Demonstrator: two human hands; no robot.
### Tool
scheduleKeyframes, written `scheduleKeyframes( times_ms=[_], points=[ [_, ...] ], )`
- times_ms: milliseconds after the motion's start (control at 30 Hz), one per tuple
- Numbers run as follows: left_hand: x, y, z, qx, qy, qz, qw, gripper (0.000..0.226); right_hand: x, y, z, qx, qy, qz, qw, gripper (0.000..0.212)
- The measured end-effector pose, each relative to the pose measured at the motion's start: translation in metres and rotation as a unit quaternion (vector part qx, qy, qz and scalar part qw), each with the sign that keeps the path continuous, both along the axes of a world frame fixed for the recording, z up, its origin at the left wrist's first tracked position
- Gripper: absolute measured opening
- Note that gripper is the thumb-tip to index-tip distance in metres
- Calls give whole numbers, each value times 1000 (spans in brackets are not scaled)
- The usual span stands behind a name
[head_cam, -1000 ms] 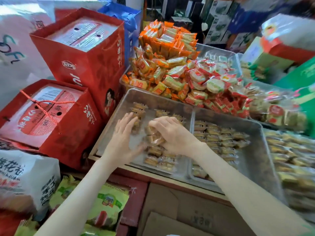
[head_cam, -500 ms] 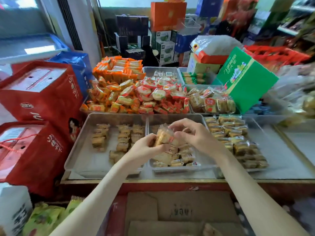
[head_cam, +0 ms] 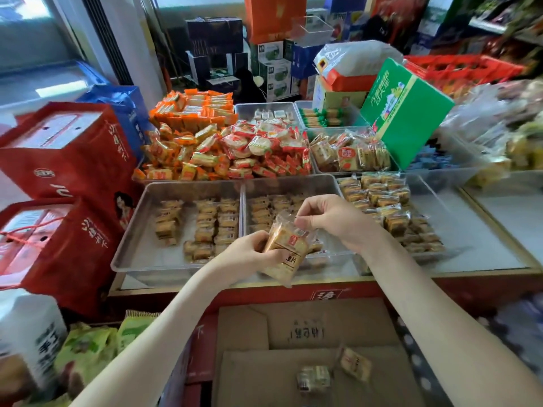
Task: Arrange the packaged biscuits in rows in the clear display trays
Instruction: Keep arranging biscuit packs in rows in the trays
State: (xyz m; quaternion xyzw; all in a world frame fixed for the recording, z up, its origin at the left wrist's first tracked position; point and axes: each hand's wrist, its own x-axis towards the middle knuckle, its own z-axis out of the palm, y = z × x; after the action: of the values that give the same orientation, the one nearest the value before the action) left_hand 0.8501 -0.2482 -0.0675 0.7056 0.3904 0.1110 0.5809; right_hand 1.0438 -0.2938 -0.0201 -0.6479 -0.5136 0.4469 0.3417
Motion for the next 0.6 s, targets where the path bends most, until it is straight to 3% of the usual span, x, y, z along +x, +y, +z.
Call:
scheduleKeyframes(
  times_ms=[133,200,267,333,400,600],
  points=[
    [0,-3,5,-2,-10,48,999,57,-8,-2,4,43,-22,-40,998,11],
    [2,-4,7,-29,-54,113,992,65,-7,-1,3,101,-43,-84,990,4],
    [6,-5,10,-94,-132,200,966,53,-7,-3,0,140,-37,-132,981,11],
    [10,-6,16,-160,-232,269,921,32,-17,-9,-4,123,17,-144,982,18],
    [14,-7,24,-185,-303,293,888,26,-33,-17,-8,83,86,-123,985,19],
    [20,-14,26,-180,-341,297,874,32,-65,-19,-10,109,285,-209,929,2]
  ],
)
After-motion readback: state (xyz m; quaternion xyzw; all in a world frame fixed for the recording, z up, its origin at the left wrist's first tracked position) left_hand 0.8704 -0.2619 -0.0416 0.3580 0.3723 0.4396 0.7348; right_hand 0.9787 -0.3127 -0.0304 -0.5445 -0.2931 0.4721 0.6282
